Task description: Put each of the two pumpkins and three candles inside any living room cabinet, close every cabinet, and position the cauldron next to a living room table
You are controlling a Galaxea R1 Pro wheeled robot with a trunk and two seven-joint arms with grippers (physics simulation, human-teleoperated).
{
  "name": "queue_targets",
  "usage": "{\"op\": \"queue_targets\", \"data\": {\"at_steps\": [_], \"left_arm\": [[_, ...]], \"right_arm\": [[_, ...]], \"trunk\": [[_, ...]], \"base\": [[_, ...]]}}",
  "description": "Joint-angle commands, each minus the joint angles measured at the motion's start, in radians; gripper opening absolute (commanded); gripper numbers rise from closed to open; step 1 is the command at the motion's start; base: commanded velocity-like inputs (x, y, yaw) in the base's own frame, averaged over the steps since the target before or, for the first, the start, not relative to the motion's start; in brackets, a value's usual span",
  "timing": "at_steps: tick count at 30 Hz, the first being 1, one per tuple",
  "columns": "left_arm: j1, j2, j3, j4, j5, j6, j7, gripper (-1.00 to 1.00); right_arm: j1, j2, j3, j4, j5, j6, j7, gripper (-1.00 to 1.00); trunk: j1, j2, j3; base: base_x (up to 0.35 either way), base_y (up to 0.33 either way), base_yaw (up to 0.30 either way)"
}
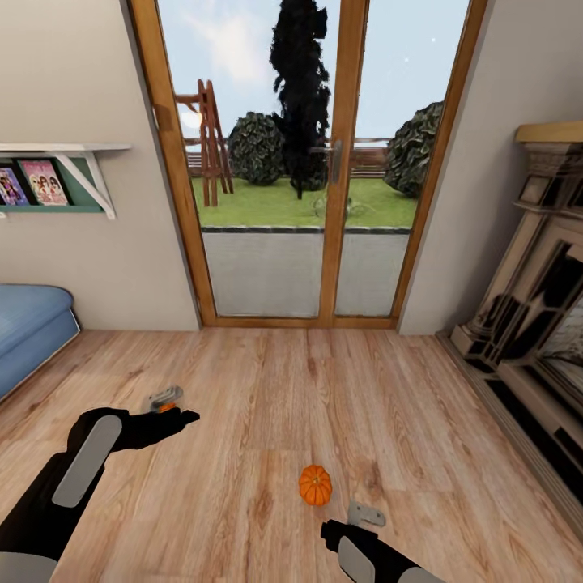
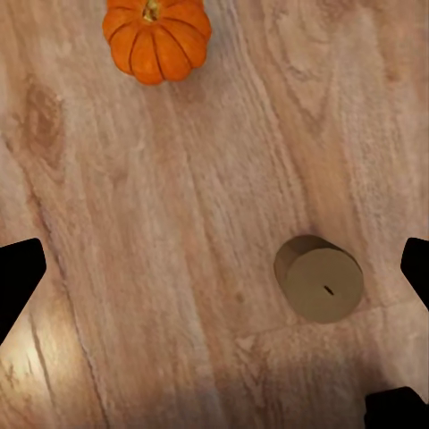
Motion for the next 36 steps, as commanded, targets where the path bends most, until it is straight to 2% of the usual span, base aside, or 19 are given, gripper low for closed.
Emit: {"op": "queue_targets", "data": {"at_steps": [1, 19, 31, 36], "left_arm": [[0.007, 0.003, -0.002, -0.006, 0.014, 0.001, 0.011, 1.00], [0.023, 0.002, -0.008, -0.027, 0.027, 0.001, 0.012, 1.00], [0.037, 0.000, -0.009, -0.029, 0.027, 0.001, 0.012, 1.00], [0.039, 0.001, -0.009, -0.030, 0.027, 0.001, 0.012, 1.00]], "right_arm": [[-0.001, -0.001, 0.008, -0.001, -0.003, 0.004, -0.007, 1.00], [-0.001, -0.007, 0.010, 0.036, 0.008, -0.048, -0.007, 1.00], [-0.001, -0.008, 0.010, 0.037, 0.008, -0.048, -0.007, 1.00], [-0.001, -0.009, 0.008, 0.076, 0.004, -0.058, -0.007, 1.00]], "trunk": [[0.004, -0.008, -0.004], [0.073, -0.134, -0.061], [0.119, -0.218, -0.098], [0.138, -0.253, -0.114]], "base": [[0.000, 0.000, 0.000], [0.000, 0.000, 0.000], [0.000, 0.000, 0.000], [0.000, 0.000, 0.000]]}}
